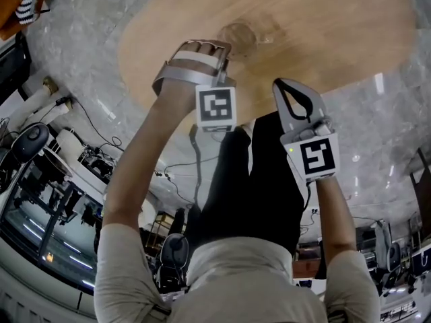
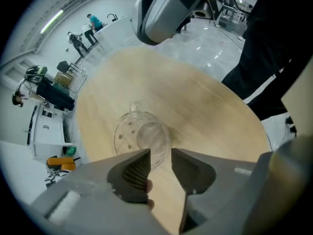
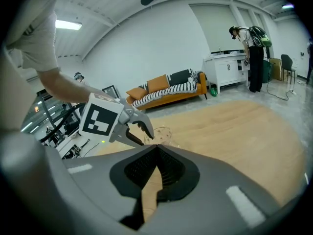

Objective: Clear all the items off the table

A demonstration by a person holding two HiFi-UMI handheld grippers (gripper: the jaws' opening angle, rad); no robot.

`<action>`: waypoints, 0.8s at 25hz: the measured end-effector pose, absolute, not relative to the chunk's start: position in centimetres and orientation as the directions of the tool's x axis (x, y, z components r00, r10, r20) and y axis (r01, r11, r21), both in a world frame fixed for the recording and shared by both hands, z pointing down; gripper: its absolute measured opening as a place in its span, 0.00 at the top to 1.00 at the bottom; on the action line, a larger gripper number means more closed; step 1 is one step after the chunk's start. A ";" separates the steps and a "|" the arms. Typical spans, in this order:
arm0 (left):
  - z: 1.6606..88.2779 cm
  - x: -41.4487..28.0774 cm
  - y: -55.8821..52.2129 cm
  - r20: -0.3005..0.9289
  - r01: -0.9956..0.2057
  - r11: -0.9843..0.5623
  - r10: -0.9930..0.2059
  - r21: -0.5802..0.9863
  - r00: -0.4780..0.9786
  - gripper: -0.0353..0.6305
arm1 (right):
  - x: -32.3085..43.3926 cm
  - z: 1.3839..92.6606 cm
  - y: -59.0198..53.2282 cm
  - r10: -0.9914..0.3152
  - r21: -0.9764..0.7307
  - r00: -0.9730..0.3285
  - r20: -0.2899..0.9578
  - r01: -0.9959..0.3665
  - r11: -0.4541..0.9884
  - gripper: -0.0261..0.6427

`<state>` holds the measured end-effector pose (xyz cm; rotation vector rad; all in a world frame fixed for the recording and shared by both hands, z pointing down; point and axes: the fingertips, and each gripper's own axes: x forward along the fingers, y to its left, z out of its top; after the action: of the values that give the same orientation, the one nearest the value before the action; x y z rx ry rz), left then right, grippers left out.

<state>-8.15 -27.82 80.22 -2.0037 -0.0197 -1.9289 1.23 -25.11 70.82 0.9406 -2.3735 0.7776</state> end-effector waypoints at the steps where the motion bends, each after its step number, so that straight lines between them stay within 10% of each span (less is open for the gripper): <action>1: 80.3 -8.1 -27.9 0.968 0.263 -0.932 -0.241 -0.250 0.066 0.70 | 1.4 70.8 -24.9 -0.461 -0.331 -0.654 0.600 -0.727 0.602 0.95; 20: 81.8 -6.9 -27.2 0.982 0.211 -0.962 -0.185 -0.175 -0.026 0.84 | 4.2 70.8 -25.3 -0.504 -0.325 -0.599 0.622 -0.783 0.530 0.95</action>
<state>-6.90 -27.24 81.85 -1.9782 -0.0274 -2.0721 4.18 -25.26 70.76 1.0484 -2.3141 0.8203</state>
